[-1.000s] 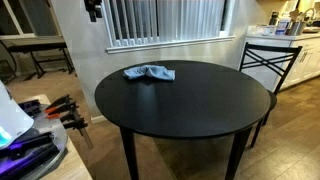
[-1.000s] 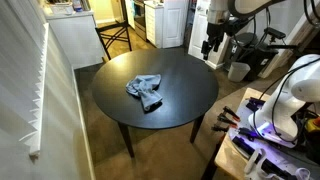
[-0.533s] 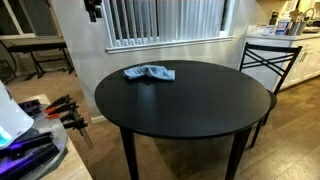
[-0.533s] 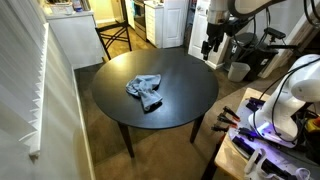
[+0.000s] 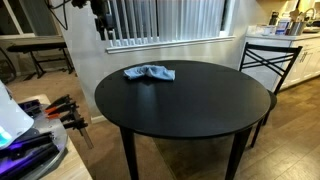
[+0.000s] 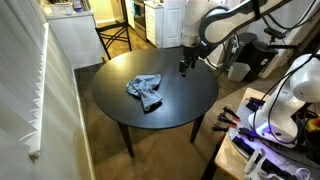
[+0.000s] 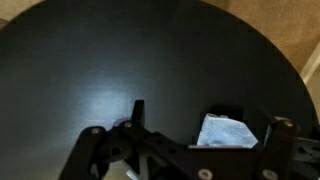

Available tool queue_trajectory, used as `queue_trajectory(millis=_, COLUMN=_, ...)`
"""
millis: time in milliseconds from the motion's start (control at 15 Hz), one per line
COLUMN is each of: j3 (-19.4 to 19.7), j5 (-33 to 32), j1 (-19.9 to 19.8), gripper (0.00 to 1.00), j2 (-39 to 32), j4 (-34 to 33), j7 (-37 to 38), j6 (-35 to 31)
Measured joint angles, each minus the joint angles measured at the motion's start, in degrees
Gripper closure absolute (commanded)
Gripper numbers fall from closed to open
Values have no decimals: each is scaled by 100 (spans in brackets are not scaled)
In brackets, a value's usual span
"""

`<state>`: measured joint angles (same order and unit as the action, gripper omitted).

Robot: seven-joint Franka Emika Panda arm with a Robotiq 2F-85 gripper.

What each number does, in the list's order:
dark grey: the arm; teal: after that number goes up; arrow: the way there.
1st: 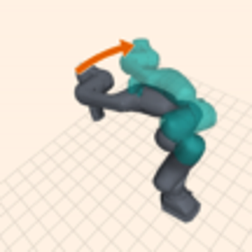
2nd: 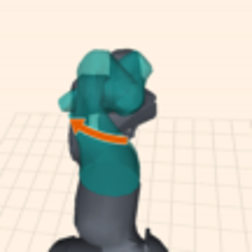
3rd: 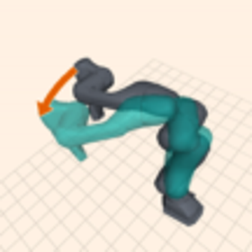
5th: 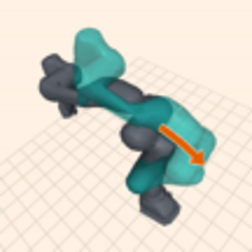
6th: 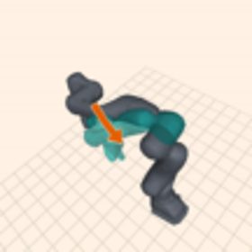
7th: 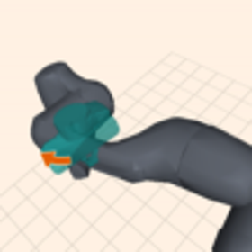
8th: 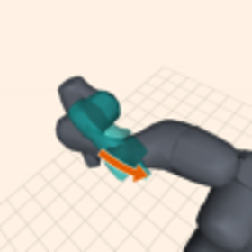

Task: Use the towel to clean the table

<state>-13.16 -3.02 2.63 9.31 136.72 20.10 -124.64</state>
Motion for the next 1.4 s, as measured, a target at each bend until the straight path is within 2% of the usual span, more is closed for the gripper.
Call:
queue_trajectory(millis=200, j3=97, j5=-177, j1=16, gripper=0, j2=-1193, j4=-422, j7=194, j6=-1130)
queue_trajectory(millis=333, j3=313, j5=-483, j1=98, gripper=0, j2=-1912, j4=-735, j7=498, j6=-1787)
queue_trajectory(millis=467, j3=715, j5=-1043, j1=336, gripper=0, j2=-2499, j4=-1033, j7=1155, j6=-2510)
queue_trajectory(millis=667, j3=1536, j5=-1715, j1=979, gripper=0, j2=-3127, j4=-1460, j7=2252, j6=-3206)
queue_trajectory(millis=800, j3=1890, j5=-1793, j1=1347, gripper=0, j2=-3422, j4=-1725, j7=2617, j6=-3259)
queue_trajectory(millis=867, j3=1912, j5=-1754, j1=1435, gripper=0, j2=-3553, j4=-1837, j7=2628, j6=-3214)
queue_trajectory(millis=1067, j3=1703, j5=-1551, j1=1483, gripper=0, j2=-3763, j4=-2028, j7=2465, j6=-2929)
queue_trajectory(millis=1400, j3=1685, j5=-1538, j1=1477, gripper=0, j2=-3782, j4=-2068, j7=2446, j6=-2877)
